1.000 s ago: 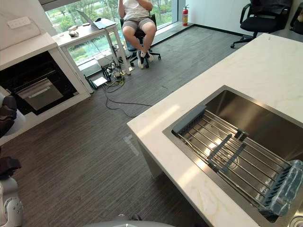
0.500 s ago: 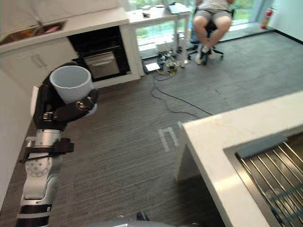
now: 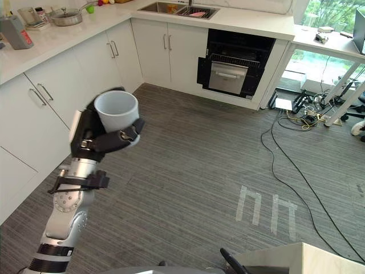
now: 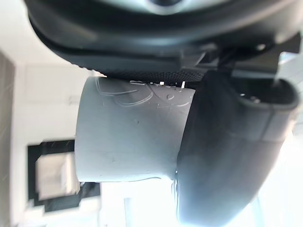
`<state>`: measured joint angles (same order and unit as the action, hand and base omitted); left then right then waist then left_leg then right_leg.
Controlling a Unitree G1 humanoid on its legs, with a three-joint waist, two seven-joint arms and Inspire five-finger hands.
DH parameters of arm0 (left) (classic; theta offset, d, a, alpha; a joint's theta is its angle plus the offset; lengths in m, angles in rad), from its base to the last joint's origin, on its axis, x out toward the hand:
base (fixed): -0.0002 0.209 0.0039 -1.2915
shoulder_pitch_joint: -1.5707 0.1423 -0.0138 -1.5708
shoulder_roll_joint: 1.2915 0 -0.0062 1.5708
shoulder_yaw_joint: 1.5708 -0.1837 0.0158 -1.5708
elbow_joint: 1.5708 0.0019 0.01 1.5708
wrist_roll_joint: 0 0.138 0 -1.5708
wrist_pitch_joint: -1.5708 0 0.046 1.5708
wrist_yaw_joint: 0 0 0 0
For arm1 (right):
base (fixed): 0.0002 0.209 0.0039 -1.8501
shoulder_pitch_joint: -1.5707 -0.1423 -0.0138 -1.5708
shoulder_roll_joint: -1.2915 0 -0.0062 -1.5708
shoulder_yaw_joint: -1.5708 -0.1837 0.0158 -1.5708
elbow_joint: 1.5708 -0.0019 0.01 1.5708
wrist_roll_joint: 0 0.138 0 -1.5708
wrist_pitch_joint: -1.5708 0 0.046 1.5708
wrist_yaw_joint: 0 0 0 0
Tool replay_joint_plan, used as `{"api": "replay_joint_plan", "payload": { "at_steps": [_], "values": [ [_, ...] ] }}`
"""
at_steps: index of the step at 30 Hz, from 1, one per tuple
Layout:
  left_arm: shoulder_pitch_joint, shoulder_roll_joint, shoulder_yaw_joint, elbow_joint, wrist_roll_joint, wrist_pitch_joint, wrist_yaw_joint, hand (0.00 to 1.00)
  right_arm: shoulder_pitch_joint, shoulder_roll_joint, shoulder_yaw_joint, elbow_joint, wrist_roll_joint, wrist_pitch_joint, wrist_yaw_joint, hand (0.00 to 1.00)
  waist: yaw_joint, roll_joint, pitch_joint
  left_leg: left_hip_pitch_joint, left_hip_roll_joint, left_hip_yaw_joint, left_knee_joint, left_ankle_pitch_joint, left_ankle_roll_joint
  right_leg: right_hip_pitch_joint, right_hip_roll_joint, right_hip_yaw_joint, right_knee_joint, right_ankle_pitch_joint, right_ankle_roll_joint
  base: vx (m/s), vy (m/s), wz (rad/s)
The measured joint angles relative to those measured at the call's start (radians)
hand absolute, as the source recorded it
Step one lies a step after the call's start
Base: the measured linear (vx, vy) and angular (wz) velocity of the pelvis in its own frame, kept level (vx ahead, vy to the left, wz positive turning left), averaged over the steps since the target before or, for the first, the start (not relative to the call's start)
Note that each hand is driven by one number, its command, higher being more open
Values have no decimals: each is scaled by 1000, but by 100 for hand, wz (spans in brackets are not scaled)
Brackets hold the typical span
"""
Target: Walk over to the sink, pick up the cup, carry it to the dishwasher, place the cup inside the dishwasher, then close the dishwasher door
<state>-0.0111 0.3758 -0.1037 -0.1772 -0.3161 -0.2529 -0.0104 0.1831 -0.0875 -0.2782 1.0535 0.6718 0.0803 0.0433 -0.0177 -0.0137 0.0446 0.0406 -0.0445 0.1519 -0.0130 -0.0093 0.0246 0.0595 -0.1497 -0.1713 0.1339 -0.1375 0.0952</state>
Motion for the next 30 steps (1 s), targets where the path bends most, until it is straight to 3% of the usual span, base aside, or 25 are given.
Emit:
{"api": "replay_joint_plan", "payload": {
  "at_steps": [2, 3, 7, 12, 14, 17, 20, 21, 23, 26, 30],
  "values": [
    [0, 0, -13, 1, 0, 0, -22, 0, -11, 3, 15, 0, 17, 2, 11, 100, -7, 0, 0, 23, 8, 9, -14, -3, -8, 19, 9, 3, -11, 1, -2, 98, -49, -8],
    [1, -5, 0, 77, -7, -18, -10, 0, 22, 1, 51, 30, 53, -30, 121, 100, -53, 4, 15, 44, 43, 64, -79, 61, -27, 59, 54, -26, -113, 68, -24, 0, 0, 0],
    [1, -10, 1, 77, -7, -18, -10, 0, 22, 1, 51, 30, 52, -30, 121, 100, -52, 2, 17, 47, 45, 71, -74, 60, -28, 59, 56, -21, -116, 68, -24, 0, 0, -3],
    [41, -112, 20, 83, -59, 0, 28, 0, 24, 16, 41, 30, 18, -46, 111, 100, -54, -1, 19, 47, 54, 110, -60, 49, -45, 87, 59, -33, -168, 96, -25, -6, -12, -8],
    [58, -157, 21, 126, -115, 54, 59, 0, 25, 32, 16, 28, -10, -61, 107, 100, -55, -7, 29, 42, 65, 177, -4, 24, -82, 111, 54, -50, -169, 96, -24, 0, 0, 0],
    [100, -228, 45, 167, -185, 129, 102, 0, 26, 49, 8, 5, -47, -73, 94, 100, -70, -9, 42, 20, 84, 281, 63, 1, -110, 127, 49, -76, -174, 94, -25, -65, -17, 8],
    [138, -259, 53, 196, -230, 209, 127, 0, 26, 54, 9, -9, -31, -73, 76, 100, -80, -8, 45, 7, 98, 363, 91, -11, -95, 131, 48, -89, -166, 88, -30, -76, -8, 14],
    [151, -272, 53, 196, -236, 230, 136, 0, 26, 48, 9, -6, 5, -63, 76, 100, -79, -3, 49, 9, 106, 384, 92, -31, -53, 131, 55, -95, -156, 78, -34, -71, 14, 11],
    [166, -279, 53, 196, -244, 236, 141, 0, 24, 33, 9, -1, 52, -23, 79, 100, -73, -3, 52, 11, 107, 385, 108, -48, -21, 132, 51, -95, -139, 65, -30, -14, 44, 4],
    [166, -276, 59, 186, -244, 237, 148, 0, 22, 3, 12, 1, 28, 24, 89, 100, -62, 8, 51, 7, 102, 383, 139, -78, -12, 128, 34, -99, -101, 39, -17, 47, 59, 3],
    [166, -279, 57, 179, -242, 237, 153, 0, 21, -12, 10, 23, -18, 15, 83, 100, -50, 19, 39, 4, 77, 365, 157, -111, -6, 98, -8, -116, 6, -34, 2, 93, 49, 18]
  ]
}}
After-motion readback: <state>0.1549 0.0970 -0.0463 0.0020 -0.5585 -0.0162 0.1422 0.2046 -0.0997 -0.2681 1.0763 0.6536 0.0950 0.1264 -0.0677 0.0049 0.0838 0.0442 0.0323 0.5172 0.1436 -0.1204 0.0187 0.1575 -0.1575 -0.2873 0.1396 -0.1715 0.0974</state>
